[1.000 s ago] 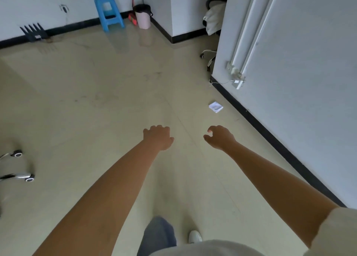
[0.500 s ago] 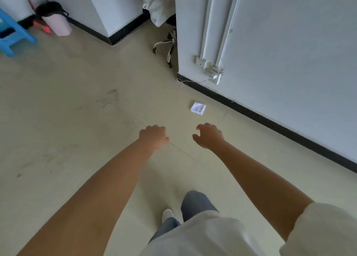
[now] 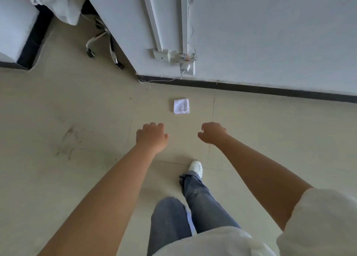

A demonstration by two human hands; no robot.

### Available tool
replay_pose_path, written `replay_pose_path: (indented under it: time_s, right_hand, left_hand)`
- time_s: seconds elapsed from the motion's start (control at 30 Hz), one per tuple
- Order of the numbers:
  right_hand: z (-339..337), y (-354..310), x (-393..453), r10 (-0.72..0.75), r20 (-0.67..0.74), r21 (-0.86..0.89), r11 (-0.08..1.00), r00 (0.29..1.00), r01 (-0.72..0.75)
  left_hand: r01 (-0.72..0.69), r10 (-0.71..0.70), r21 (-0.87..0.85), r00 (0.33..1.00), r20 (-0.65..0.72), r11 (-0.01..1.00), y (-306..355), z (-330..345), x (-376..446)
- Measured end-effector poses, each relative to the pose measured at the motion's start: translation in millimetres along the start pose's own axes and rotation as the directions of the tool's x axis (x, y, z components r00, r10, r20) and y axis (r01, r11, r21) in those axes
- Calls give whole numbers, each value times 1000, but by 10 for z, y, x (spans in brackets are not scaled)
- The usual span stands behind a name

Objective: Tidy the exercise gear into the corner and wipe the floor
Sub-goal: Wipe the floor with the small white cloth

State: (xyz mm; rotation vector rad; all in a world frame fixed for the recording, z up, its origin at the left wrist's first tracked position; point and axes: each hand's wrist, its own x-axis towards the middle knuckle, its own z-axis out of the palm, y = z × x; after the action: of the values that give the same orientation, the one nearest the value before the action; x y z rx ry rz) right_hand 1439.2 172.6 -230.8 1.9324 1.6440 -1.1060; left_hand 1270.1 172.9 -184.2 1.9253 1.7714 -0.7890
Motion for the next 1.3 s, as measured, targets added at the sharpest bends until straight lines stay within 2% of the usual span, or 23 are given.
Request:
replay_pose_path:
  time_s: [0.17,0.33,0.53,0.7,0.8,0.9,0.97,1.03,1.17,1.3]
  right_hand:
    - [263,-121,1070,63,14,67,996,998,-63]
    - [860,-62,2572,96,-23,120,989,995,-92]
    - [1610,18,4611,92,-197,172,983,976,-58]
    - [2132,55,5770,161,-311,236,968,937,-88]
    - [2334,68,6031,212,-357,228,964,910,-135]
    - [2418,49,6032,160,-384,219,973,909,-79]
    - [2435,61,6016,145,-376,288,957,915,-34]
    - [2399,121,5993,167,-376,385,923,912,-11]
    - [2345,489,5875,210,-420,448,894,883,1]
    - [2432,1284,5490,409,-432,614,786,804,-70]
  left_hand:
    - [-88,87,40,996,33,995,-78,301,1190]
    - [-94,95,-12,995,43,995,-19,1184,2719]
    - [-98,99,25,994,-35,995,-18,2388,4506]
    - [-130,136,64,984,-118,990,59,3087,5499]
    - [-145,146,17,974,-170,989,122,3274,5755]
    - [-132,119,-57,974,-191,990,127,3366,5815]
    - [-127,107,-90,974,-202,988,155,3361,5813]
    - [-142,129,-49,970,-206,989,233,3307,5800]
    - [-282,304,127,925,-226,951,571,3244,5829]
    - [-451,490,200,838,-241,870,1228,3344,5769]
